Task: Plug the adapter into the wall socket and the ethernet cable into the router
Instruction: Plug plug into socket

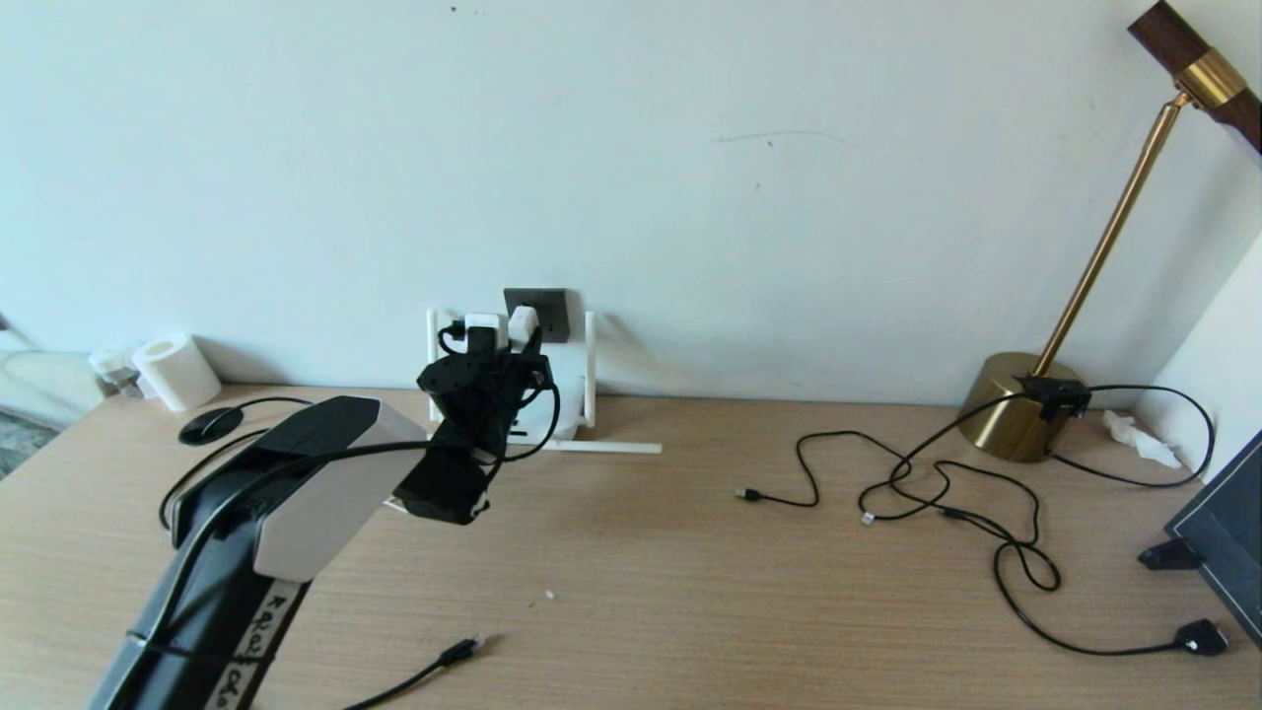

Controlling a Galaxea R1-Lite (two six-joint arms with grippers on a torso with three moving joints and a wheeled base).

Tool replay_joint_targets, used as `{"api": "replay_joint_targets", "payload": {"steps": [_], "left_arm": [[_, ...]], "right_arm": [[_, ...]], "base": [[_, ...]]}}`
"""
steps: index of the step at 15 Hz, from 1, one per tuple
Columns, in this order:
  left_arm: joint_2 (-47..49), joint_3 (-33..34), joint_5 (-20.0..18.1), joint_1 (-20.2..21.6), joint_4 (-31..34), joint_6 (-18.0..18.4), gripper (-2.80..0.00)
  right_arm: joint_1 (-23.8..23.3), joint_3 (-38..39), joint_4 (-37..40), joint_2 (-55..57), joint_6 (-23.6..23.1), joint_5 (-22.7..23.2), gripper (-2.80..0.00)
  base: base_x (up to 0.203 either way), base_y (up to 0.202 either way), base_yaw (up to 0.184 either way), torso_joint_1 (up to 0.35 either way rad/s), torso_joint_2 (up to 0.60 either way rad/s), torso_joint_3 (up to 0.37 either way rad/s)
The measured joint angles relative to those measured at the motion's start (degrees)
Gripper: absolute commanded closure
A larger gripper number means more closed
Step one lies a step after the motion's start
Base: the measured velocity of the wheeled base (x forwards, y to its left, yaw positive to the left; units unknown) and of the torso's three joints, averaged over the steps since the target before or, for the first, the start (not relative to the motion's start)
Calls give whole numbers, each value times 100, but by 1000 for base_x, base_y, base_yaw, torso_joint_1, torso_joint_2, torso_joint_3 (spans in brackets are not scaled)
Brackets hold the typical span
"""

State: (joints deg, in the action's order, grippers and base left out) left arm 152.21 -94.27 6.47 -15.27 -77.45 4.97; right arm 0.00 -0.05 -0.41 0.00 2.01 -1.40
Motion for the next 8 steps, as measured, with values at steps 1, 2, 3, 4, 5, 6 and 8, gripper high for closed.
{"api": "replay_joint_targets", "payload": {"steps": [1,2,3,4,5,6,8], "left_arm": [[0,-5,0,-5,5,-1,0],[0,-9,2,-13,9,-1,0],[0,-13,6,-23,16,-1,0],[0,-22,10,-34,20,-1,0],[0,-27,11,-38,24,-1,0],[5,-29,10,-45,24,-1,0],[22,-57,9,-45,24,-1,0]], "right_arm": [[0,0,0,0,-1,-3,-280],[0,0,-1,0,2,-3,-280],[0,2,1,0,2,-2,-280],[0,2,0,0,0,-2,-280],[0,2,0,0,-1,0,-280],[0,2,1,0,0,0,-280],[0,2,0,0,3,2,-280]], "base": [[0,0,0,0,0,0],[0,0,0,0,0,0],[0,0,0,0,0,0],[0,0,0,0,0,0],[0,0,0,0,0,0],[0,0,0,0,0,0],[0,0,0,0,0,0]]}}
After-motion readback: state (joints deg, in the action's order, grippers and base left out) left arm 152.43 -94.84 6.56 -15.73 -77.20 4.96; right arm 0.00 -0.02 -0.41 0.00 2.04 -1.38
